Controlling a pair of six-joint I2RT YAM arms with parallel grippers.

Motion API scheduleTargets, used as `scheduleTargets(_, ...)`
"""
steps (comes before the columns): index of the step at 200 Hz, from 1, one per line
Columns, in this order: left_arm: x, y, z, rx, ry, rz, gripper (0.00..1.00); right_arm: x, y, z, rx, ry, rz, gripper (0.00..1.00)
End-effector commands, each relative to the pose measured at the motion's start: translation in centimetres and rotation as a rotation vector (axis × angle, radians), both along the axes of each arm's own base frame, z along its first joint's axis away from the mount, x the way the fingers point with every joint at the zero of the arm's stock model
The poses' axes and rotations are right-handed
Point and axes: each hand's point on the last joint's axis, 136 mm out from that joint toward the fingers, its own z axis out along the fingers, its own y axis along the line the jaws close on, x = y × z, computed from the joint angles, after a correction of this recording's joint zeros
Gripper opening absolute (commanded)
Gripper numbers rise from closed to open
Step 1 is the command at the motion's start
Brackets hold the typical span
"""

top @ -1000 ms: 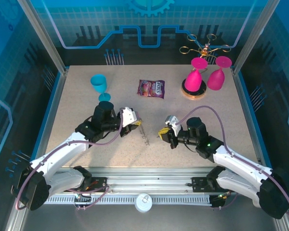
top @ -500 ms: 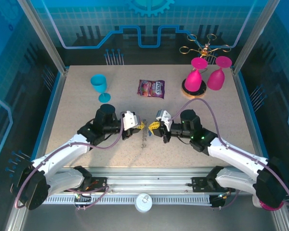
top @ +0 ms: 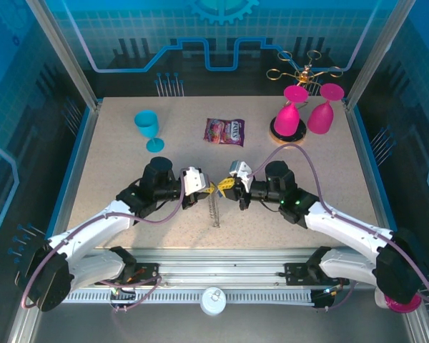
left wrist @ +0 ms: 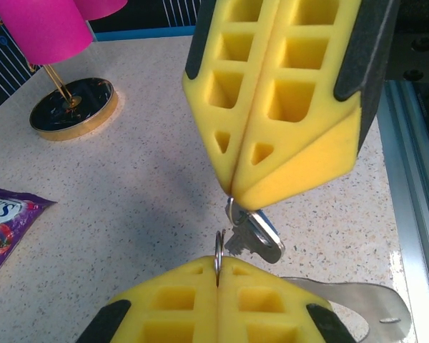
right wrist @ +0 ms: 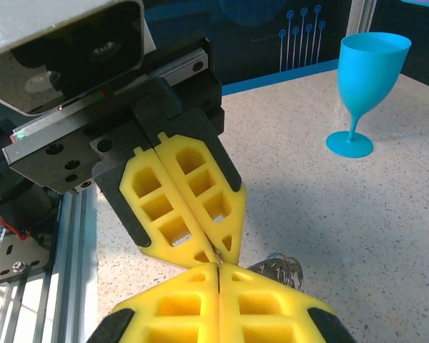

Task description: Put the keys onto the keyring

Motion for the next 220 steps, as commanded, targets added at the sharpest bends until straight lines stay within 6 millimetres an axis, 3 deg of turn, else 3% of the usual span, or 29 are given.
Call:
scheduleTargets(1, -0.1, -0.3, 1.3, -0.026, -0.055, -0.016, 0.00, 0.2, 0.8, 1.9, 0.044, -0.035, 0.011, 0.00)
scheduleTargets(51, -0.1, -0.4, 1.3, -0.027, -0.058, -0.019, 0.00, 0.5, 0.8, 1.0, 0.031, 0.014, -0.006, 0.00)
scheduleTargets(136, -0.9, -0.4, 1.4, -0.019, -0.100, -0.063, 0.00, 3.9, -0.9, -1.0, -0.028, 0.136, -0.230, 0.00)
scheduleTargets(212, 0.1, -0.1, 2.9, -0.028, -0.268, 0.007, 0.00, 3.4, 0.9, -1.1, 0.032, 0.286, -0.170, 0.00)
scheduleTargets(220, 0.2, -0.1, 3.1, -0.039, -0.282, 0.016, 0.00, 3.4, 0.8, -1.3, 0.030, 0.300, -0.169, 0.05)
